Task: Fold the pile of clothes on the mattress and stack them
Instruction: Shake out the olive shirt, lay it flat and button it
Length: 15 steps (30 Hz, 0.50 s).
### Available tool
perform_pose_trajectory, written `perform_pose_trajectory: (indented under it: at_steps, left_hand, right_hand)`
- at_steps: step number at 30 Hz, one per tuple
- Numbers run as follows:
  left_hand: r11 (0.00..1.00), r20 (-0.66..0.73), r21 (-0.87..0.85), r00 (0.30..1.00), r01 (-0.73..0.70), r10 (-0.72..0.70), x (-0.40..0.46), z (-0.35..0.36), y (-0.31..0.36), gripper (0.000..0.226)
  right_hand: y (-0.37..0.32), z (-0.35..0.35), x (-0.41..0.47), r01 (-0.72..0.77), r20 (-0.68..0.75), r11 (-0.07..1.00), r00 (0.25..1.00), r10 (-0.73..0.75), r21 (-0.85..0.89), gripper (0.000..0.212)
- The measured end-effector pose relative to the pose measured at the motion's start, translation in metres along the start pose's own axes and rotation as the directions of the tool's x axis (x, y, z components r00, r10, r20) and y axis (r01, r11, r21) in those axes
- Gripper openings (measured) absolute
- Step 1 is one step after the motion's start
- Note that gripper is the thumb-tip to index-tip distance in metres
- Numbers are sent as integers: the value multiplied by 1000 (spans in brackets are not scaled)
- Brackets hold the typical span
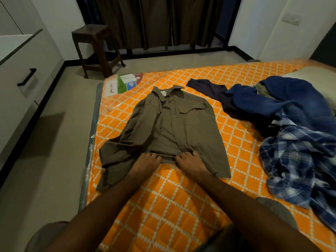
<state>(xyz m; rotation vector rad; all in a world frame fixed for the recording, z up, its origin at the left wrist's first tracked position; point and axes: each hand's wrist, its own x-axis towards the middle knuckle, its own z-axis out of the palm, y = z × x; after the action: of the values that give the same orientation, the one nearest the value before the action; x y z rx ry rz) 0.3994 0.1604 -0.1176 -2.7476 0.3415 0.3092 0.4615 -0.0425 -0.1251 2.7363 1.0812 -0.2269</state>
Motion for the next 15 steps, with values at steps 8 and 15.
perform_pose_trajectory:
  at_steps: [8, 15]
  left_hand:
    - [901, 358, -198, 828, -386, 433, -27, -1, -19, 29]
    - [908, 143, -73, 897, -412, 418, -44, -14, 7, 51]
  right_hand:
    - [4, -20, -34, 128, 269, 735, 878, -397, 666, 33]
    - [-4, 11, -76, 212, 79, 960, 970, -230, 181, 77]
